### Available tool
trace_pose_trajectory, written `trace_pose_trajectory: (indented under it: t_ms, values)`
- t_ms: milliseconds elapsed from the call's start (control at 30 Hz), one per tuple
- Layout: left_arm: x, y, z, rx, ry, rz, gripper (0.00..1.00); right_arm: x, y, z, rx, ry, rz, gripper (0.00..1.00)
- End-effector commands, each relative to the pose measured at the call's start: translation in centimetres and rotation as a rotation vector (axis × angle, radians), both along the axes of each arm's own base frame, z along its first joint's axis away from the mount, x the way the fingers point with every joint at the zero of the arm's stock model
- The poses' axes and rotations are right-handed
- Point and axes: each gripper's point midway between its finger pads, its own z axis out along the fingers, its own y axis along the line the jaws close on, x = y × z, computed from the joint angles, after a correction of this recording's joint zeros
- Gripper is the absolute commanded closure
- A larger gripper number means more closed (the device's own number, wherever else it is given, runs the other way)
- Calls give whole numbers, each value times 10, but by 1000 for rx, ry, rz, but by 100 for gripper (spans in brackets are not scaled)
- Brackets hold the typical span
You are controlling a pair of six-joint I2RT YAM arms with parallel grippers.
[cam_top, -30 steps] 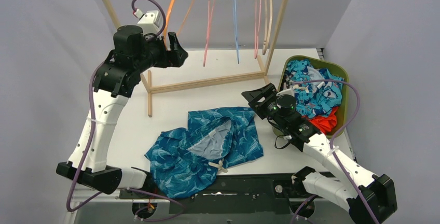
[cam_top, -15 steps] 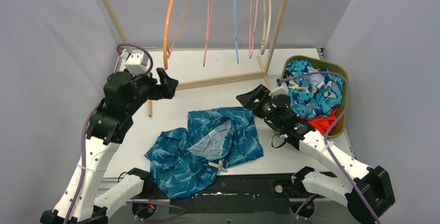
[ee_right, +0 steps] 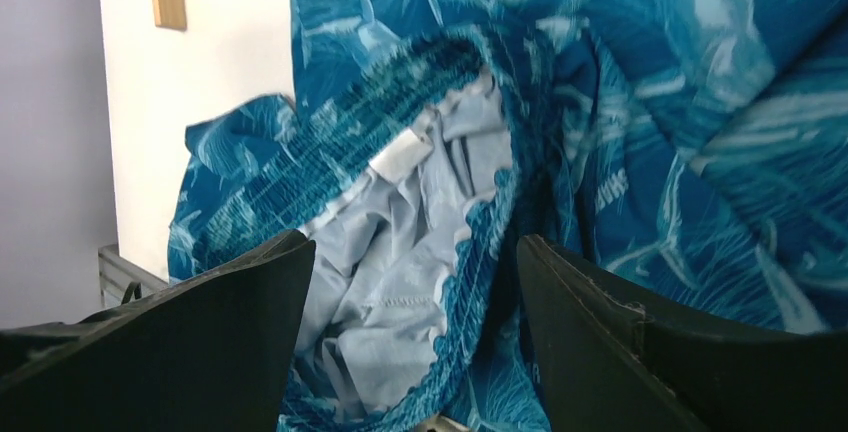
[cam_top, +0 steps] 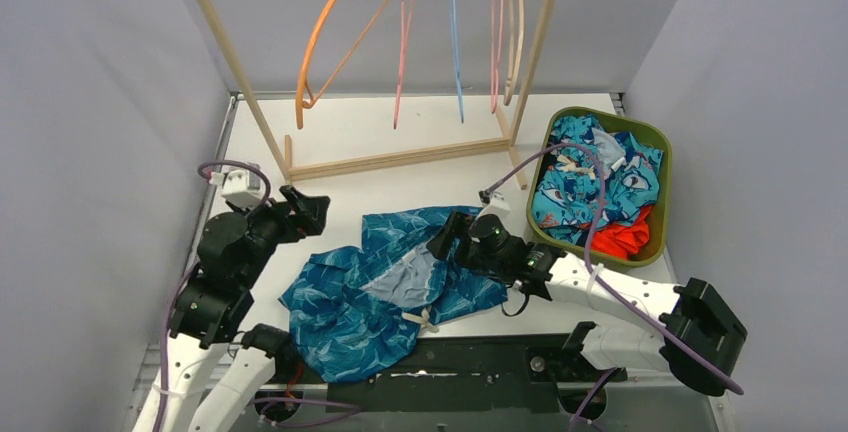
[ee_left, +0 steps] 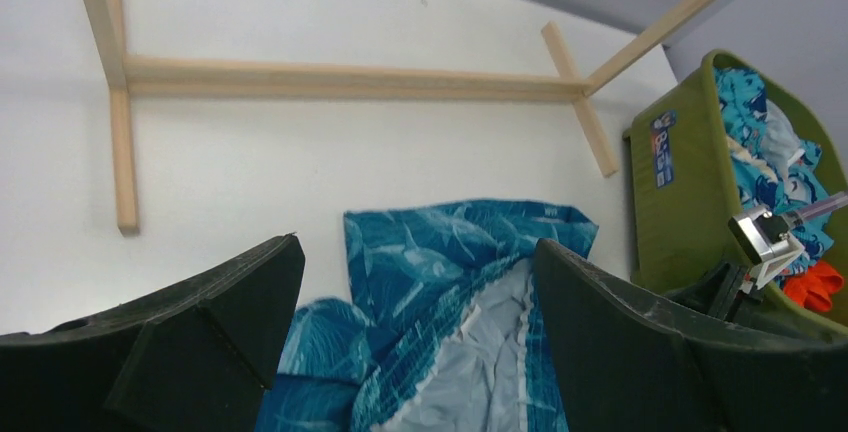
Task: Remove the shorts from the hanger
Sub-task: Pick up the shorts at the center of the board.
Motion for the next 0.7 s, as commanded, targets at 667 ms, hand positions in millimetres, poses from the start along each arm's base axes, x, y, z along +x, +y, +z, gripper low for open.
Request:
trace_pose_trajectory:
  t_ms: [667]
  values:
    - [-55,-91,-185,-587,620,-269,26,15,123,-3,135,135,217,22]
